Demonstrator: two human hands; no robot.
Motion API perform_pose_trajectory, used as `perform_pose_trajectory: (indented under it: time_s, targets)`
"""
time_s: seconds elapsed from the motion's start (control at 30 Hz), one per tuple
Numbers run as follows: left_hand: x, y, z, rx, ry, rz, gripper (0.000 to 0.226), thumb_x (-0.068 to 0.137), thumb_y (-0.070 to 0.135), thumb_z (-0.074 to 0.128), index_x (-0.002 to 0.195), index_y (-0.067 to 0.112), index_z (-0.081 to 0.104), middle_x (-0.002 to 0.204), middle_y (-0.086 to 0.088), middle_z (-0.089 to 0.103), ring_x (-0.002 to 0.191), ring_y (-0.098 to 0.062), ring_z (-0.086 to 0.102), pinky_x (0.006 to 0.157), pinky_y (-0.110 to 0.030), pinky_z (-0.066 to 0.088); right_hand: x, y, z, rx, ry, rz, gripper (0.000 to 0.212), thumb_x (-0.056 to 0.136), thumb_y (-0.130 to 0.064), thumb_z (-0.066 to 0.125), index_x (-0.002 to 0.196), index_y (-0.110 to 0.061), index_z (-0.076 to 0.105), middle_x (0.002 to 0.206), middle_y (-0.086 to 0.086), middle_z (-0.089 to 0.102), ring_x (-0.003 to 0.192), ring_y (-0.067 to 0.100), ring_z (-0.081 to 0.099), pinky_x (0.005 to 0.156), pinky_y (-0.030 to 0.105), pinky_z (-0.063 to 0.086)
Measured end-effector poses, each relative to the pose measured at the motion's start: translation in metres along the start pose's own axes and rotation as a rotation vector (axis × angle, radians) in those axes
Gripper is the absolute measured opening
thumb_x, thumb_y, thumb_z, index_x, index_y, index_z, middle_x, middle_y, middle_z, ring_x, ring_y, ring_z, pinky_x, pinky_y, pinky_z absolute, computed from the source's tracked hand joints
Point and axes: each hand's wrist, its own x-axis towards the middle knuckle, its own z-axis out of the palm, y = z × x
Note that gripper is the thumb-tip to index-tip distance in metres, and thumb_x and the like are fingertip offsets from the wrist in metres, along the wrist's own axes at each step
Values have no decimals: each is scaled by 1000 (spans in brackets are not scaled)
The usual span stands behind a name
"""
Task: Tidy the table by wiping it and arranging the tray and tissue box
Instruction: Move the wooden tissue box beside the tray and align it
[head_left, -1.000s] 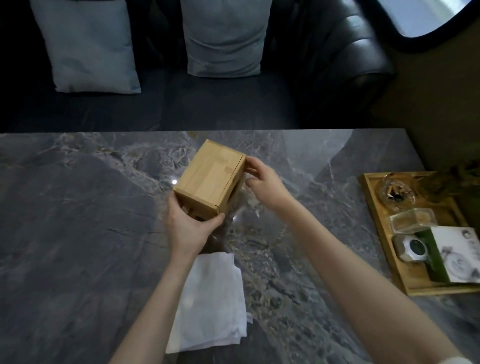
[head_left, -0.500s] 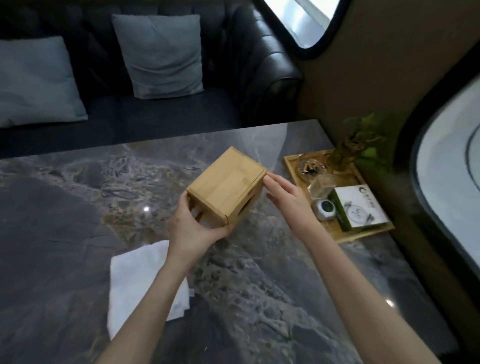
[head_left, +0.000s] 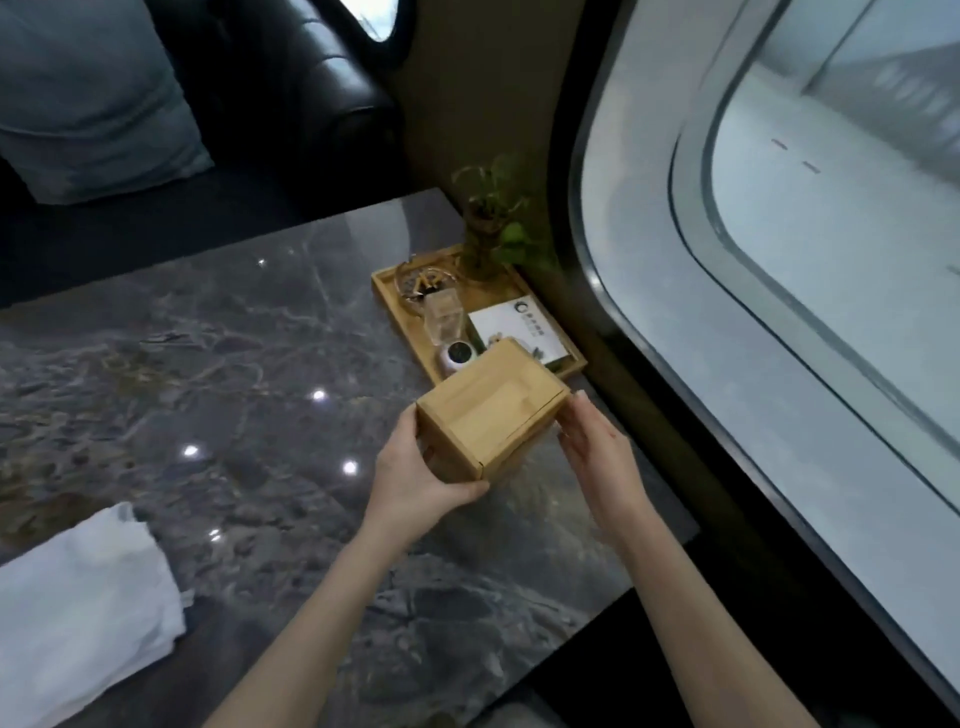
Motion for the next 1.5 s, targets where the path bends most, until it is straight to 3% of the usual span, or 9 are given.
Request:
perform_pose_trajectory:
  time_s: [0.13,0.27,0.5,0.67,0.9,1.03,1.2,1.37,1.5]
  targets:
    - [7,9,40,10,-110,24,97,49,27,89,128,33,33,123,13,46,122,-12,44,104,-39,41,-3,9,-42,96,79,37,43,94,-44,38,121,-18,58,114,-11,62,111,3,53,108,28,33]
    - [15,11,68,50,-168,26,99,49,30,88,130,30,32,131,6,48,123,-15,44,103,-41,41,-1,14,-68,161,129,92,55,95,-48,32,132,-11,50,136,2,53,127,15,46,115,36,27]
    - [27,12,86,127,-189,24,103,51,28,88,135,21,29,135,2,44,122,-14,41,102,-33,37,11,19,-84,211,142,114,54,96,-45,32,132,-9,47,128,-1,53,120,11,48,102,24,33]
    - [29,8,84,112,-194,43,99,52,20,87,134,21,31,131,6,46,120,-9,42,97,-25,35,15,25,-83,178,137,139,54,95,-46,33,132,-11,47,127,-3,53,120,10,47,110,28,29]
    - [31,7,78,166,-226,70,101,56,20,85,138,23,25,136,6,43,125,-8,36,105,-31,32,21,22,-87,60,103,97,39,98,-41,29,92,-26,65,103,-9,66,97,1,58,94,23,40]
    - [22,3,82,200,-198,24,118,62,37,80,145,28,-3,153,3,21,138,-13,21,115,-39,22,32,14,-97,-96,32,62,47,99,-41,25,127,-16,53,131,2,56,118,13,52,97,21,37]
    - [-7,-4,109,240,-159,32,95,82,59,42,138,27,-27,152,4,-30,139,-6,-22,118,-37,-5,45,12,-92,-367,-112,-2,49,96,-45,30,143,-31,30,149,-4,34,135,15,31,108,28,21]
    - [-13,5,131,3,-70,-59,85,83,57,36,142,29,-19,158,3,-2,143,-10,4,119,-34,9,43,10,-87,-220,-187,63,50,97,-42,26,139,-20,39,127,-9,46,112,2,44,82,5,32]
    - [-10,12,134,-32,-30,-78,82,84,50,39,145,26,-10,155,2,18,138,-12,24,109,-23,21,42,8,-89,-210,-206,89,52,97,-43,25,140,-17,38,125,-9,46,114,5,41,77,5,33]
